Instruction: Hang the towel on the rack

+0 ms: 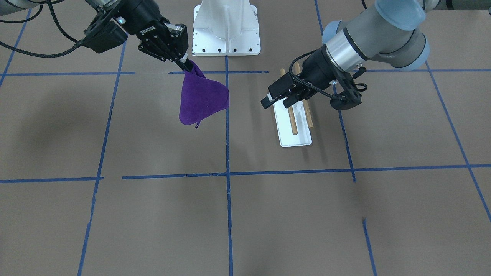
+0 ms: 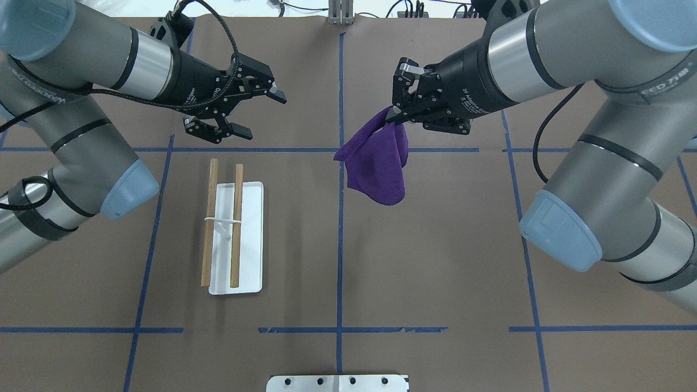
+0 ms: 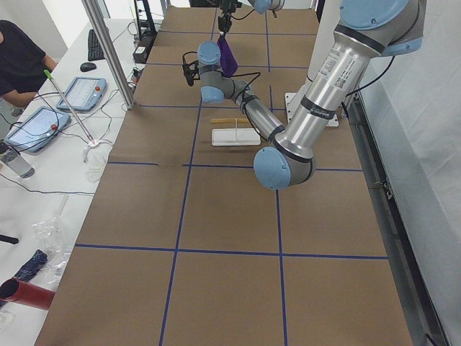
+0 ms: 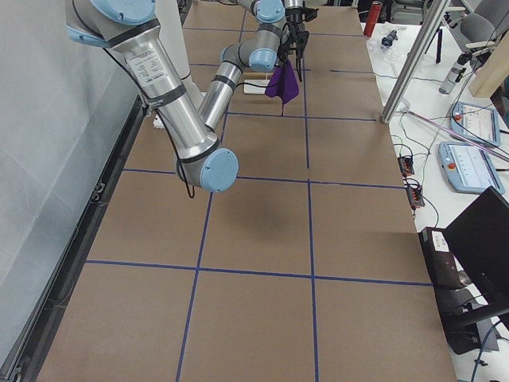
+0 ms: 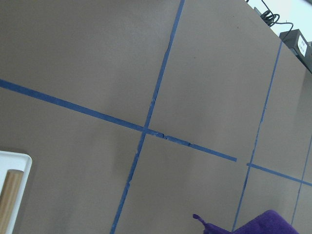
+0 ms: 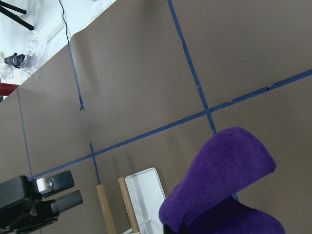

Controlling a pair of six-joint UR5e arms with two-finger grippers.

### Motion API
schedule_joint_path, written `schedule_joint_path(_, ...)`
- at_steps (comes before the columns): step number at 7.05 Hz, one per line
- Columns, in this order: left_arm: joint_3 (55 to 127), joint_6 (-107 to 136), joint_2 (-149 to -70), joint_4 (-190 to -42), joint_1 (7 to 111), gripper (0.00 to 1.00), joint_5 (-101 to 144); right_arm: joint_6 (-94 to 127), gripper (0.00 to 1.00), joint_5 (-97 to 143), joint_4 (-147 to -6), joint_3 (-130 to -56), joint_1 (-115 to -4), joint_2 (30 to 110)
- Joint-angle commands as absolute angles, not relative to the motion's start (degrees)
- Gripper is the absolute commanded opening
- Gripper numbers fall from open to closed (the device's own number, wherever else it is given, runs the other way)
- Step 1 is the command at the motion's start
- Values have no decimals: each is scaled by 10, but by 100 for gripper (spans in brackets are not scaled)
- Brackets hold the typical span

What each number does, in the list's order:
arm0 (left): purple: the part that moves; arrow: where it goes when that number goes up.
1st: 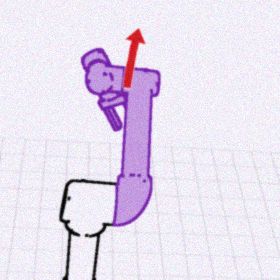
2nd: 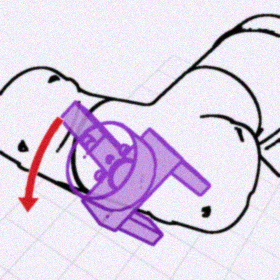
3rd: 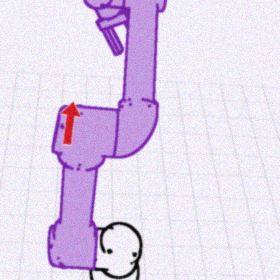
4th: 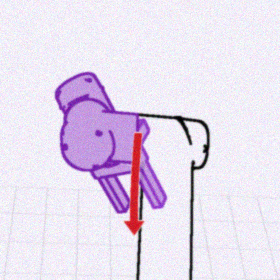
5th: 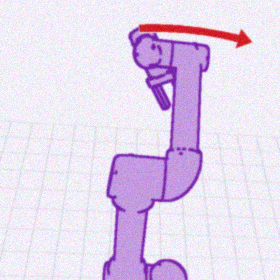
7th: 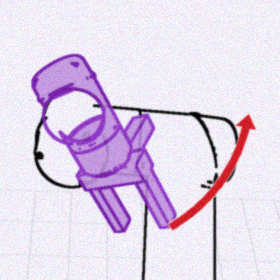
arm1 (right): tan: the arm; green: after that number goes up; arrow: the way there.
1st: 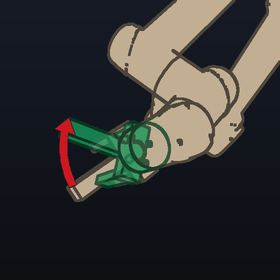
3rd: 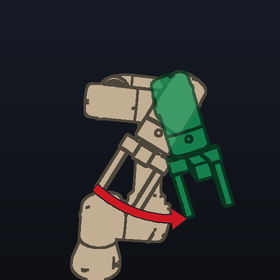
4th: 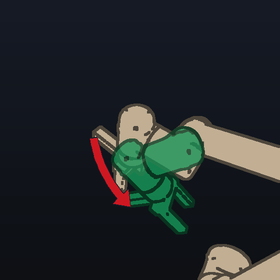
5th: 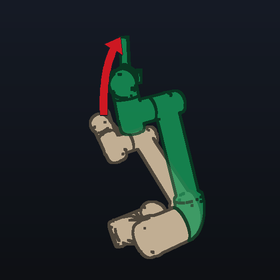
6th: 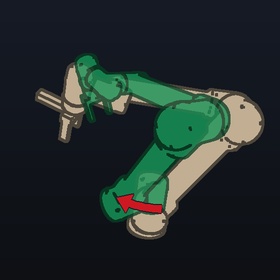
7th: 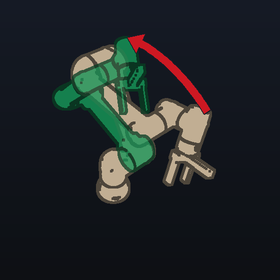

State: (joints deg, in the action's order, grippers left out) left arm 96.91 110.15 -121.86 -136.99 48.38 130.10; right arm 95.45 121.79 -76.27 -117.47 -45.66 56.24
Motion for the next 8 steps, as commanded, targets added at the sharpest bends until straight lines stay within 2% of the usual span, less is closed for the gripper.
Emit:
schedule_joint_path(1, 956, 1212, -1223, -1444, 466, 95, 1299, 977, 0, 1200, -759, -1170, -452, 541)
schedule_joint_path(7, 949, 1265, -1252, -1455, 447, 92, 1278, 1020, 0, 1114, -752, -1167, -411, 502)
schedule_joint_path(8, 947, 1270, -1254, -1455, 447, 82, 1278, 1025, 0, 1114, -751, -1170, -410, 501)
